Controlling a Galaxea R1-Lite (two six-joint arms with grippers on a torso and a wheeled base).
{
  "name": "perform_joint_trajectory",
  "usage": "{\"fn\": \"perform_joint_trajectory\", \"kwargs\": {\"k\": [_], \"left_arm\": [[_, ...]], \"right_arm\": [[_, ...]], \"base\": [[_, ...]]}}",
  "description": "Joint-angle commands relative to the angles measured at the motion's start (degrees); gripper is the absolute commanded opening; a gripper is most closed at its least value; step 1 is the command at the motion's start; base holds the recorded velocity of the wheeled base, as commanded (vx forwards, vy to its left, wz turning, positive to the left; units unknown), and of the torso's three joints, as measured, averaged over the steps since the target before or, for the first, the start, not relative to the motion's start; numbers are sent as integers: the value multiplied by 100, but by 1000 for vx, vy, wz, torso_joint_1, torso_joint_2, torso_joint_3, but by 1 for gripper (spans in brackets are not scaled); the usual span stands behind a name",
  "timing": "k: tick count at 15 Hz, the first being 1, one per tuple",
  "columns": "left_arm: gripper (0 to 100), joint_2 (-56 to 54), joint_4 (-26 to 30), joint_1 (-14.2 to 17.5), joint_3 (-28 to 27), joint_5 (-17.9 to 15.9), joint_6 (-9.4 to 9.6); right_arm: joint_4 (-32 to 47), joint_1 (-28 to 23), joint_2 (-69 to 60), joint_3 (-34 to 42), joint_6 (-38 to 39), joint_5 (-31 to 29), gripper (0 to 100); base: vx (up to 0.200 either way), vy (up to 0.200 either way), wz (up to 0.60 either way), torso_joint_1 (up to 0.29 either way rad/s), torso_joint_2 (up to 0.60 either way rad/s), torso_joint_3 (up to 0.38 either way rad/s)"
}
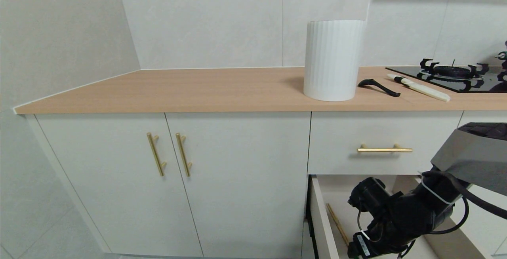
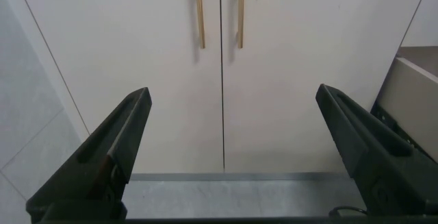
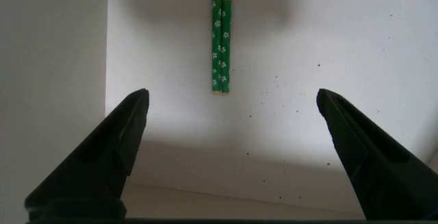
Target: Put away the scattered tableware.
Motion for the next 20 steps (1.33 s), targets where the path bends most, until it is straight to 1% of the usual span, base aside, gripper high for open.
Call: {"fn": "perform_joint_trajectory", "kwargs": {"k": [1,3,4,6,8,9,10,12,20], "left_arm": [[100,-2,-1,0,0,1,0],[100,-2,-1,0,0,1,0],[100,-2,-1,0,0,1,9],[100,-2,-1,0,0,1,0],[100,-2,-1,0,0,1,0],[100,-2,-1,0,0,1,0],[100,-2,-1,0,0,1,0],[100,-2,-1,0,0,1,0],[100,-2,-1,0,0,1,0]], "right_arm": [[-1,-16,-526,-1,127,-92,100],[34,-192,-1616,52,259,-74,100],[34,-236,-1871,61,250,-83,100],[52,-526,-2943,79,197,-48,100],[60,-834,-3532,140,-233,-21,100],[60,-834,-3532,140,-233,-21,100],[52,-1159,-3998,158,-559,-13,100],[25,-1229,-4174,149,-567,5,100],[25,-1229,-4191,175,-664,40,100]], "base": [[0,0,0,0,0,0],[0,0,0,0,0,0],[0,0,0,0,0,0],[0,0,0,0,0,0],[0,0,0,0,0,0],[0,0,0,0,0,0],[0,0,0,0,0,0],[0,0,0,0,0,0],[0,0,0,4,-15,-10]]}}
